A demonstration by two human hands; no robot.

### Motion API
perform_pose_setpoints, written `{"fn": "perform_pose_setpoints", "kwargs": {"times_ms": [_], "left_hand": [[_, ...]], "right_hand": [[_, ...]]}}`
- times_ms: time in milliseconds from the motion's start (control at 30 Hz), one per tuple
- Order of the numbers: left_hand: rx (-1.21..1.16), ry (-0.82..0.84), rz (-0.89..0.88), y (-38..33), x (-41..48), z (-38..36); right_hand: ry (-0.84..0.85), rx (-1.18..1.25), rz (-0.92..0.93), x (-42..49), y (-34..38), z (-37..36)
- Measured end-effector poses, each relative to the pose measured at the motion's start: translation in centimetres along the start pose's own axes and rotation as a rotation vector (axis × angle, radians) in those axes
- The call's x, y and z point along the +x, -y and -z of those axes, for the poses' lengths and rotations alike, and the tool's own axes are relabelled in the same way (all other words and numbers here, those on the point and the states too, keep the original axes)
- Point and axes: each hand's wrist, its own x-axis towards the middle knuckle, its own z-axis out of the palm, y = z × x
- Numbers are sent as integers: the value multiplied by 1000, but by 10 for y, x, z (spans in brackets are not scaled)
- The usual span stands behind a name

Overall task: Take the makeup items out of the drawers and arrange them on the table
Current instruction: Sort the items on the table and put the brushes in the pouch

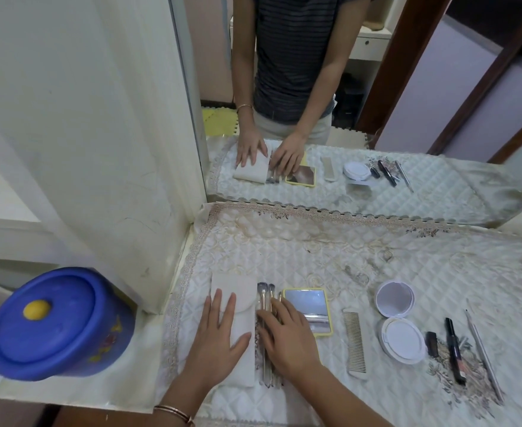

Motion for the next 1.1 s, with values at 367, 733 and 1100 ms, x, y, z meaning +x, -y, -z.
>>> {"fn": "perform_pose_setpoints", "kwargs": {"times_ms": [367,733,1100], "left_hand": [[319,-160,-180,-18,4,-7],[429,114,-291,-36,9,-29],[442,57,-375,-58,13,-36]], "right_hand": [[9,-25,-150,-21,-51,25],[199,-25,-314,-39,-51,29],[72,99,-431,-49,-76,39]]}}
